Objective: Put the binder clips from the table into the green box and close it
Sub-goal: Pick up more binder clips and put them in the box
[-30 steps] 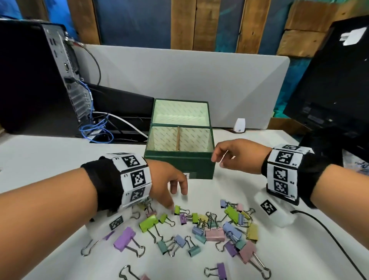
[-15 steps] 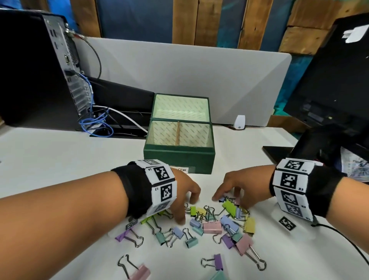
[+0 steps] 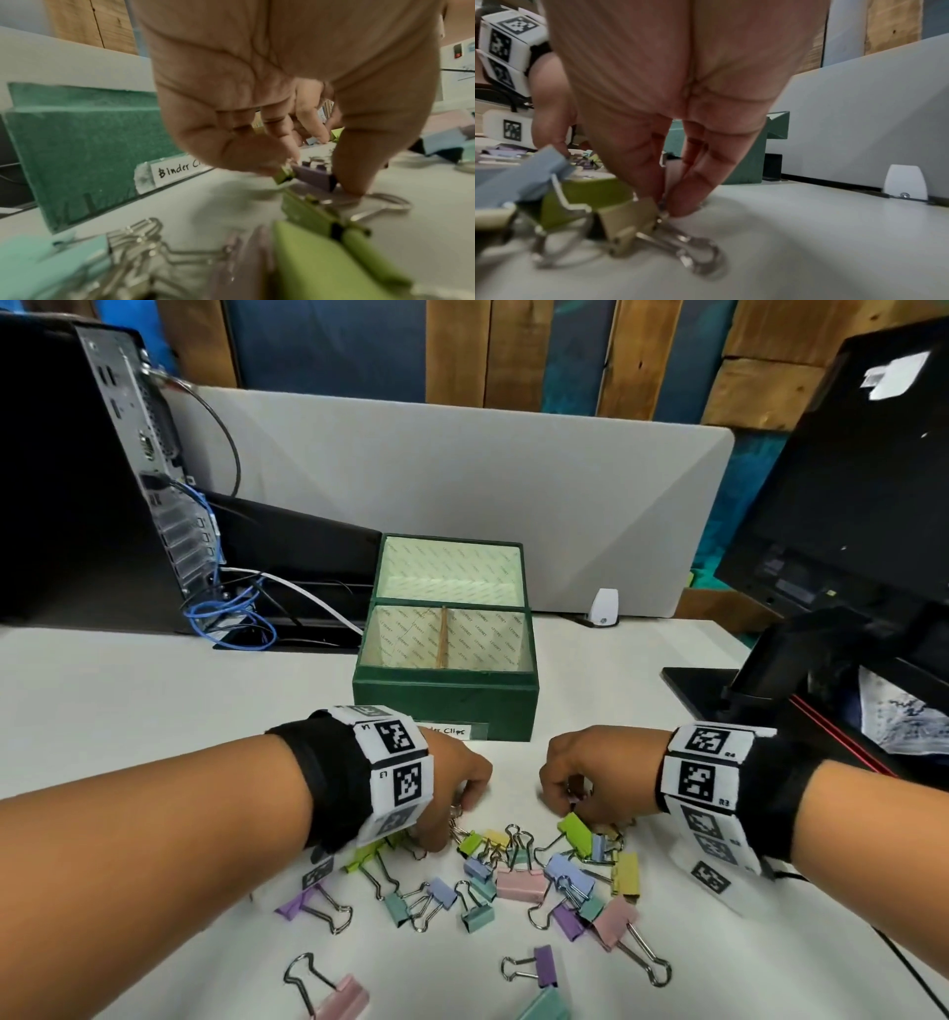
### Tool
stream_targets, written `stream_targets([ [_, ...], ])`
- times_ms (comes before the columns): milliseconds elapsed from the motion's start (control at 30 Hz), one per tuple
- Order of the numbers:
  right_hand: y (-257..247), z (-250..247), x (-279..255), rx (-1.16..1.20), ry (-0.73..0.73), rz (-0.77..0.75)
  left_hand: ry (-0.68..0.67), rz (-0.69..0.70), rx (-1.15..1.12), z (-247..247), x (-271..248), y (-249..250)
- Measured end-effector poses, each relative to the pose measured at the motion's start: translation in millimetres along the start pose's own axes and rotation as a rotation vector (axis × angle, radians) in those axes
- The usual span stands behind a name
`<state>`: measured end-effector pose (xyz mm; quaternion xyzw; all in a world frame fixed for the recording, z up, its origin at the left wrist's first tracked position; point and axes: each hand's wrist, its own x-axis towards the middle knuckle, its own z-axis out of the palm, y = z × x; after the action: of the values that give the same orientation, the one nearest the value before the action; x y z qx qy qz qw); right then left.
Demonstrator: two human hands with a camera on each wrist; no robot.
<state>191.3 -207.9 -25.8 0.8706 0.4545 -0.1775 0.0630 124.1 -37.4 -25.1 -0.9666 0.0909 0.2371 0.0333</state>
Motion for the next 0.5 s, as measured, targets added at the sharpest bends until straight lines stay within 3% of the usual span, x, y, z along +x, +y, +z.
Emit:
stream_targets([
  [233, 8, -21, 2, 0.244, 0.160, 0.049, 0.016, -0.033, 0.003, 0, 1, -3],
  [500, 3, -78, 28, 0.481, 0.699, 0.053, 0.006, -0.052, 0.100, 0, 2, 0],
])
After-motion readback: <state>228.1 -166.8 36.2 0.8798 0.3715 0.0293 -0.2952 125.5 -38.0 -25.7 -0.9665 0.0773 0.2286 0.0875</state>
